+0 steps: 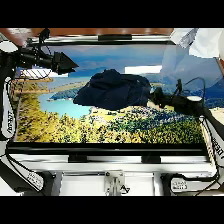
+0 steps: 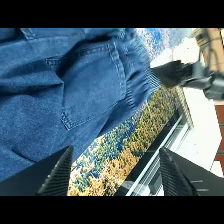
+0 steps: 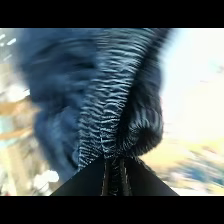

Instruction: Fold the shirts.

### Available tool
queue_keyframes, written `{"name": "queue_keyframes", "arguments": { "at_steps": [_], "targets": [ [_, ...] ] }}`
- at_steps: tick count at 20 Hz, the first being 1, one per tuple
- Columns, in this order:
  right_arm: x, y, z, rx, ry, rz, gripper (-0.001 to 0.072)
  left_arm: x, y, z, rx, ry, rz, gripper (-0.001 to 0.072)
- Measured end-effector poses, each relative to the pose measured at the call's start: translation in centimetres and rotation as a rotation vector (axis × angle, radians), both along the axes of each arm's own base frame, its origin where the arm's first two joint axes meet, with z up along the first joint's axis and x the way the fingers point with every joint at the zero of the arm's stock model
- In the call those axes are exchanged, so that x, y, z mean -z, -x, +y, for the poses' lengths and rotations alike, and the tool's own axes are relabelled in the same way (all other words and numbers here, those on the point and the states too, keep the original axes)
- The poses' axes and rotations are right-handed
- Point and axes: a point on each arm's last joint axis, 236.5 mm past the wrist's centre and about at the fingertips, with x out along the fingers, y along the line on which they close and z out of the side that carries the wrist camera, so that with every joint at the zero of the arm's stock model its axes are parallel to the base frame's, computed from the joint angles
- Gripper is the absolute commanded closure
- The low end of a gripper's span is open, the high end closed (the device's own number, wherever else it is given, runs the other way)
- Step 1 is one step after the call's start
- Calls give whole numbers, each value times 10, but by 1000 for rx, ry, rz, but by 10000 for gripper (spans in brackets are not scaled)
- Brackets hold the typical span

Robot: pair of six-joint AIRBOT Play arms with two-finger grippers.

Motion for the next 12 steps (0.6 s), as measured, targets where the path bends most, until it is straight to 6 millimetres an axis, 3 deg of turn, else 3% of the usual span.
{"name": "queue_keyframes", "arguments": {
  "at_steps": [4,7,9,12],
  "targets": [
    [-67,-16,7,-110,-8,-110,573,0,0,0,0,0,0,108],
    [-104,-21,0,-154,36,-128,573,0,0,0,-1,0,-1,108],
    [-129,-22,-15,-167,84,-129,573,0,0,0,0,0,-1,108],
    [-170,-24,-56,-131,162,-137,573,0,0,0,0,0,-1,109]
  ]
}}
